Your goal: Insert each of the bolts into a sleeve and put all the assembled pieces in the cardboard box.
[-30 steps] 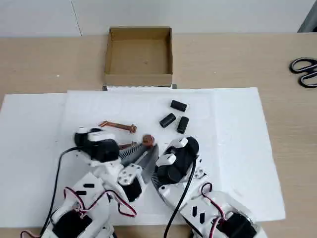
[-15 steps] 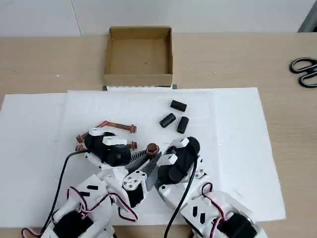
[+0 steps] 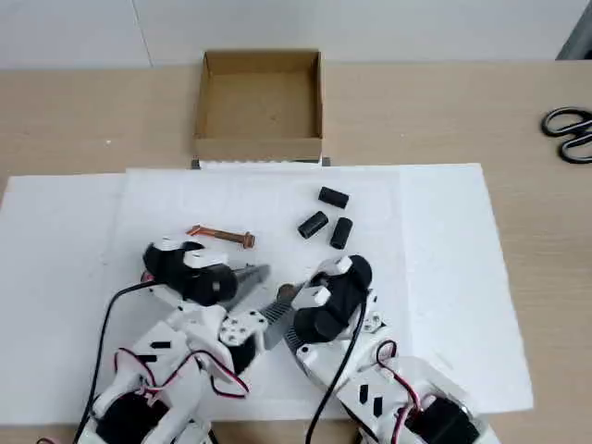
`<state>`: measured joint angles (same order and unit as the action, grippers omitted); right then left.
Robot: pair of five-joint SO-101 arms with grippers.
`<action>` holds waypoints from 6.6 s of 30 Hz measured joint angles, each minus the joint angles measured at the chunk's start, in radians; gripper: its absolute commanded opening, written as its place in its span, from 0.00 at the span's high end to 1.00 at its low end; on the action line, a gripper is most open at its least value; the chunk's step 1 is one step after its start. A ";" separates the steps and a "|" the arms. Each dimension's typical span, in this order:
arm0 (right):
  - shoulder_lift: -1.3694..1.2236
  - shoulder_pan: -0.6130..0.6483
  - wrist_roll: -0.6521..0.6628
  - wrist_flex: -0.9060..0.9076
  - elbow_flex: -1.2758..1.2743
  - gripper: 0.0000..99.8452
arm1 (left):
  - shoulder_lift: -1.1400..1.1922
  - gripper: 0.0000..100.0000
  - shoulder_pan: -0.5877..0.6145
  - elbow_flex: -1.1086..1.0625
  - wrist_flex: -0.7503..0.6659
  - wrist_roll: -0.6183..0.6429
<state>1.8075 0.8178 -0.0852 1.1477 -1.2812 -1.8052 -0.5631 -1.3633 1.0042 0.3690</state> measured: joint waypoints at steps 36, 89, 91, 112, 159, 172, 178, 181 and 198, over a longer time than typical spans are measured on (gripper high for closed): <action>-0.005 -0.526 0.000 -0.029 -0.018 1.00 | 0.000 0.99 0.592 -0.150 0.126 -0.218; -2.819 -0.460 0.121 -0.304 2.392 0.83 | 0.000 0.99 0.600 -0.276 0.046 -0.216; -2.819 -0.462 0.121 -0.255 2.444 0.85 | 0.000 0.99 0.600 -0.276 0.046 -0.216; -2.805 -0.443 0.121 0.562 2.921 0.94 | 0.000 0.99 0.600 -0.276 0.046 -0.216; -2.734 -0.549 0.875 0.555 2.326 0.87 | 0.000 0.99 0.600 -0.276 0.046 -0.216; -2.819 -0.549 0.875 0.499 2.329 0.88 | 0.000 0.99 0.600 -0.276 0.046 -0.216; -2.839 -0.555 0.878 0.489 2.343 0.99 | 0.000 0.99 0.600 -0.276 0.046 -0.216; -2.842 -0.559 0.876 0.486 2.343 0.99 | 0.000 0.99 0.600 -0.276 0.046 -0.216; -2.825 -0.555 0.494 0.577 2.625 1.00 | 0.000 0.99 0.600 -0.276 0.046 -0.216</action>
<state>-1.0173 0.2624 0.4089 1.7246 1.3441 -1.8052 0.0368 -1.6395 1.0503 0.1527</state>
